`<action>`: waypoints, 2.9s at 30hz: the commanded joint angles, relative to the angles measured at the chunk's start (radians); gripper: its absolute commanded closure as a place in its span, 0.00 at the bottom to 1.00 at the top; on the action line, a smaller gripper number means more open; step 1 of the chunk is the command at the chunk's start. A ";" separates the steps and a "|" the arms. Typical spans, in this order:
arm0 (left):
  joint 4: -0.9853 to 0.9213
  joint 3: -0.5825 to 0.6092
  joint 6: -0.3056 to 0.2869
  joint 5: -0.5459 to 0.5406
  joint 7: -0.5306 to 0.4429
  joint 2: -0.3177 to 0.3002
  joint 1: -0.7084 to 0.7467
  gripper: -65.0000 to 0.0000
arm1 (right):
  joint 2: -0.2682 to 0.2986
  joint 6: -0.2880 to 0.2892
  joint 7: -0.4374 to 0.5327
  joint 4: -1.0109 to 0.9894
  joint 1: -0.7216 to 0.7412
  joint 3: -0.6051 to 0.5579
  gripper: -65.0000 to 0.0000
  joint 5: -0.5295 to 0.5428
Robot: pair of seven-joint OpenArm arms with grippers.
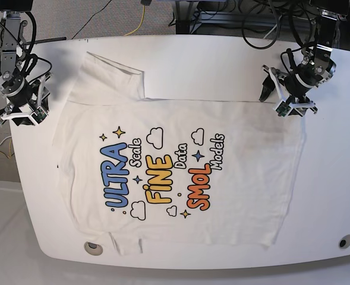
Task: Fold the T-shirt properly
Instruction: 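Position both grippers at the shirt edge and close the left gripper, then grasp the shirt edge with the right gripper and pull it taut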
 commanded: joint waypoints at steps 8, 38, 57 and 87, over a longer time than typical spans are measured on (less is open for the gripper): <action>-0.025 0.002 0.000 0.035 -0.014 -0.020 -0.032 0.45 | 0.019 -0.005 0.013 0.019 -0.002 0.018 0.56 0.004; -0.160 0.047 0.041 0.084 0.060 0.017 -0.088 0.95 | 0.019 0.002 0.010 0.013 0.014 0.017 0.55 0.025; -0.132 0.041 0.070 0.114 0.015 -0.021 -0.075 0.59 | 0.017 -0.044 -0.015 -0.021 0.026 -0.134 0.55 0.030; -0.097 0.025 0.039 0.052 0.035 -0.022 -0.073 1.00 | 0.008 0.002 -0.058 -0.074 0.065 -0.259 0.55 -0.002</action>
